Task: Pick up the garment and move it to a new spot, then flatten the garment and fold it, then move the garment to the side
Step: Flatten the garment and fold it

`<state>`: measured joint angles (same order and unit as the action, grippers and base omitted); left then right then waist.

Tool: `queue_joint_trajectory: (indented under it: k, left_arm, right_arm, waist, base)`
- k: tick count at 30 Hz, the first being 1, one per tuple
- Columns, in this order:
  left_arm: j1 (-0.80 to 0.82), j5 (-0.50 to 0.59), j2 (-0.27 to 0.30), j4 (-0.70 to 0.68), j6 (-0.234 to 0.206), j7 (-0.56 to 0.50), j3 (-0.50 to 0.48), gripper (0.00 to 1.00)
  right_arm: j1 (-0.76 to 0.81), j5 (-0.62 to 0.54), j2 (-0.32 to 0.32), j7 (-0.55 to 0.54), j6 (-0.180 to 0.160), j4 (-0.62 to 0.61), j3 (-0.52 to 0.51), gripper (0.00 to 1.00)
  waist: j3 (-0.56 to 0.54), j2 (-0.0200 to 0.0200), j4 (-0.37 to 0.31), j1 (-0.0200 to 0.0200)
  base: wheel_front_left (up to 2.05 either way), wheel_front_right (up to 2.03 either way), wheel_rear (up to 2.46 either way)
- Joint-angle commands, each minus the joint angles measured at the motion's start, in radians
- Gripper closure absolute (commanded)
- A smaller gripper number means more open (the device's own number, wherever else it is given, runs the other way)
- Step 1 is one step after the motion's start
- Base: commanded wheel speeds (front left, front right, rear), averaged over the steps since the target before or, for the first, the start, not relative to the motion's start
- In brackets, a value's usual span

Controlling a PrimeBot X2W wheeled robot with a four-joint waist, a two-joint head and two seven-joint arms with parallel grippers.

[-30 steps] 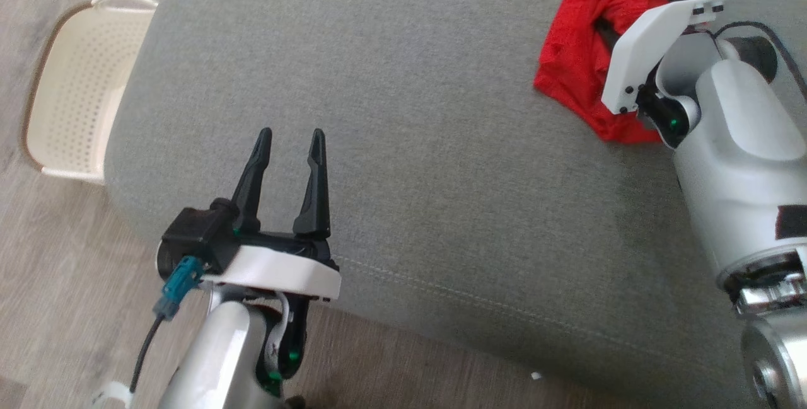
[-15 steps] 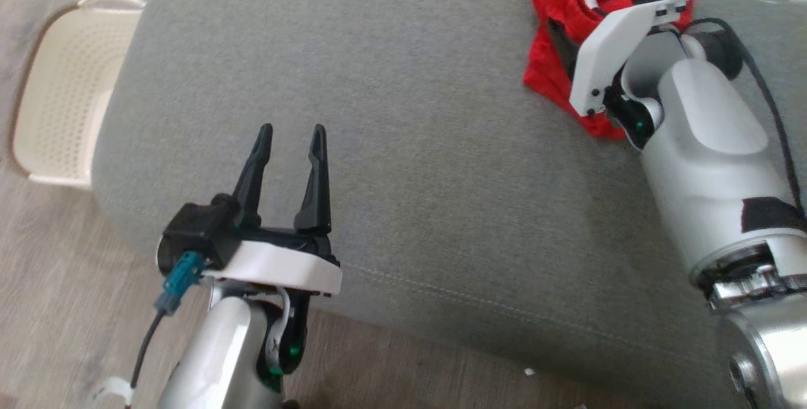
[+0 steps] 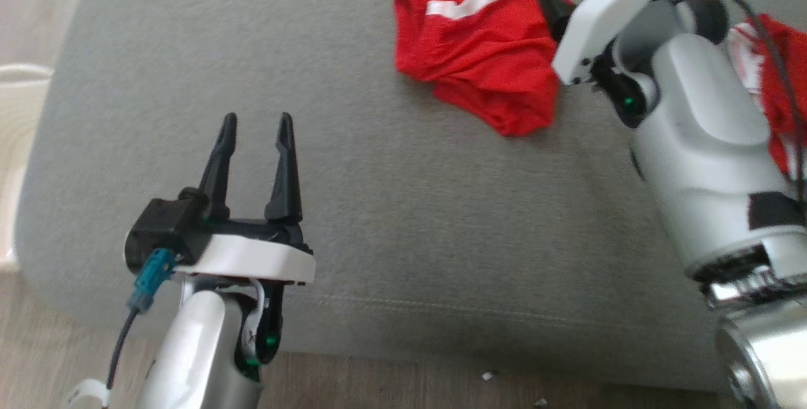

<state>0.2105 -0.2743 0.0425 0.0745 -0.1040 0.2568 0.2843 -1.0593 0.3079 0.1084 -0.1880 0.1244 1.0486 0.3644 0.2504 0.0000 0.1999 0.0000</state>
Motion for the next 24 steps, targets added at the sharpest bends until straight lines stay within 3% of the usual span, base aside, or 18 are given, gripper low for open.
queue_joint_trajectory:
  k: [1, 6, 12, 24]
  left_arm:
    - [0.034, 0.010, 0.008, -0.038, 0.006, 0.005, -0.043, 0.00]
    - [0.039, 0.012, 0.008, -0.047, 0.012, 0.005, -0.066, 0.00]
    - [0.045, 0.016, 0.008, -0.055, 0.015, 0.005, -0.081, 0.00]
    - [0.002, 0.026, 0.008, -0.064, 0.011, 0.005, -0.096, 0.00]
  right_arm:
    - [0.013, 0.010, 0.001, 0.022, 0.006, -0.058, 0.020, 0.00]
    - [0.124, 0.022, 0.077, 0.140, 0.006, -0.213, 0.048, 0.00]
    - [0.274, -0.021, 0.120, 0.263, 0.006, -0.370, 0.009, 0.00]
    - [0.592, -0.230, 0.060, 0.400, 0.006, -0.592, -0.166, 0.00]
  waist:
    - [-0.021, 0.0000, -0.039, 0.0000]
    - [-0.036, 0.0000, -0.095, 0.0000]
    - [-0.039, 0.0000, -0.131, 0.0000]
    - [-0.047, 0.0000, -0.154, 0.0000]
  base:
    - [0.00, 0.00, 0.00]
    - [0.00, 0.00, 0.00]
    - [0.00, 0.00, 0.00]
    - [0.00, 0.00, 0.00]
